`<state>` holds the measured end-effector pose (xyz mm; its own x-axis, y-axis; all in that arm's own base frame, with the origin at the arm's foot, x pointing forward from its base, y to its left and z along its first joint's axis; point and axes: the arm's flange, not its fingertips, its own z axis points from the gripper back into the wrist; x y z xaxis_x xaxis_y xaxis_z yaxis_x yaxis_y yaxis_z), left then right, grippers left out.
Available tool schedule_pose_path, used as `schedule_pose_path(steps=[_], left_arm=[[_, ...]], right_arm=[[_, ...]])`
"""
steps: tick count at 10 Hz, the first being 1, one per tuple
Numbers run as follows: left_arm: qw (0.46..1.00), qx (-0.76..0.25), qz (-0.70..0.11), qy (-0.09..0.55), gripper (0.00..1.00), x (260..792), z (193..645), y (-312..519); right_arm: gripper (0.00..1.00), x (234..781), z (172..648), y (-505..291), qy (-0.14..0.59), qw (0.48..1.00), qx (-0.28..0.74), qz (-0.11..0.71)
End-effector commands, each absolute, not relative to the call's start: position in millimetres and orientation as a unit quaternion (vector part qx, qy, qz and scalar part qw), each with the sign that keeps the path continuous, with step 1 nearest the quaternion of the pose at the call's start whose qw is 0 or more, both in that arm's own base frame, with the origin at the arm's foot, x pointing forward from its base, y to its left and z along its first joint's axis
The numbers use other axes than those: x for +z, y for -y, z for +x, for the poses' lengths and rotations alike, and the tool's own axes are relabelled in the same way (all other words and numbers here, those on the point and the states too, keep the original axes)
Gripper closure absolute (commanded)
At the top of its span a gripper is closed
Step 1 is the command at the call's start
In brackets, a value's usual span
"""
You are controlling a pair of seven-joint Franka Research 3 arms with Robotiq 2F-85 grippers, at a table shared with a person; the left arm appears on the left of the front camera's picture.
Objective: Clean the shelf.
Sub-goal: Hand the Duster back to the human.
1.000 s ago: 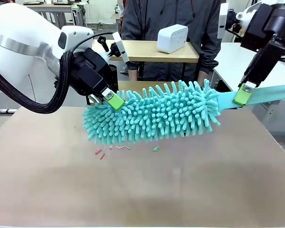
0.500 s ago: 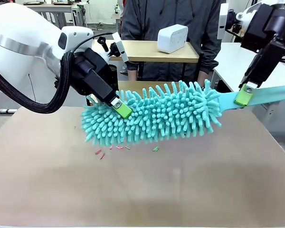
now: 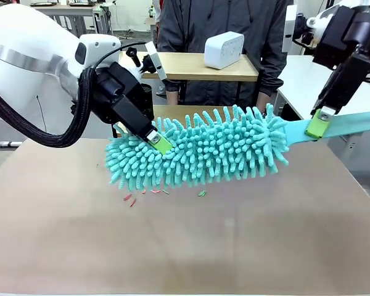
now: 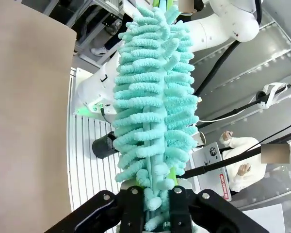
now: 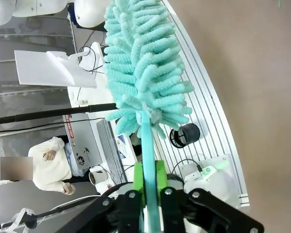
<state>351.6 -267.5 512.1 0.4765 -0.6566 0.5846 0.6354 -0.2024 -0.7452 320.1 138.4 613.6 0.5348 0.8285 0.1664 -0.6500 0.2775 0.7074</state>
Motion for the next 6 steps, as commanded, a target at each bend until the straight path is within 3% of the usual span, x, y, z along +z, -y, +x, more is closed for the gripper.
schedule_pose_path(steps=[1, 2, 3, 5, 6], left_arm=[[0.626, -0.526, -0.575, -0.006, 1.00, 513.4, 352.3, 262.7], [0.626, -0.526, -0.576, -0.007, 1.00, 513.1, 352.7, 262.3], [0.628, -0.527, -0.573, -0.008, 1.00, 513.1, 353.0, 261.8], [0.616, -0.553, -0.560, -0.032, 1.00, 513.7, 351.2, 250.2], [0.609, -0.557, -0.564, -0.032, 1.00, 515.3, 350.1, 241.2]], right_arm=[[0.40, 614.4, 320.4, -139.5, -0.119, 0.788, 0.460, 0.391], [0.29, 614.3, 320.0, -137.3, -0.115, 0.791, 0.455, 0.392], [0.00, 615.6, 319.5, -131.4, -0.099, 0.796, 0.447, 0.396], [0.00, 618.7, 320.6, -96.5, -0.007, 0.825, 0.346, 0.447], [0.07, 618.4, 320.2, -69.9, 0.071, 0.831, 0.245, 0.493]])
